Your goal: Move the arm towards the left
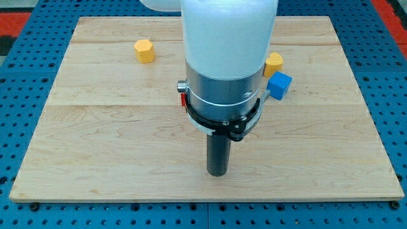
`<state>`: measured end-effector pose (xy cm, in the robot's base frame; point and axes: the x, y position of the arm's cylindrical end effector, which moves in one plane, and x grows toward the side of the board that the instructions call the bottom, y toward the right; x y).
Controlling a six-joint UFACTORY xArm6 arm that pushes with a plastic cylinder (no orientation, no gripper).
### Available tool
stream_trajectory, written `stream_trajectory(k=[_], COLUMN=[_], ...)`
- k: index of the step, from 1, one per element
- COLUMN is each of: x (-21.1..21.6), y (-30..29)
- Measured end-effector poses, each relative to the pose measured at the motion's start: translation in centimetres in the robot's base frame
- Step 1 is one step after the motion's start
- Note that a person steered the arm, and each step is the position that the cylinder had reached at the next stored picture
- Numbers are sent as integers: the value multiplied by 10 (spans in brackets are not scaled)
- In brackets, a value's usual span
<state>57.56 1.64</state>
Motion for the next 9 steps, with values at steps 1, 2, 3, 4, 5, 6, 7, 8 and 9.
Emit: stream_trajectory(k=[1,2,3,4,5,6,7,8,9], x=[0,-14,-37,-37,-37,-37,-37,-37,-37], y=[0,-7,-23,-28,-30,-31,-31,-34,-36])
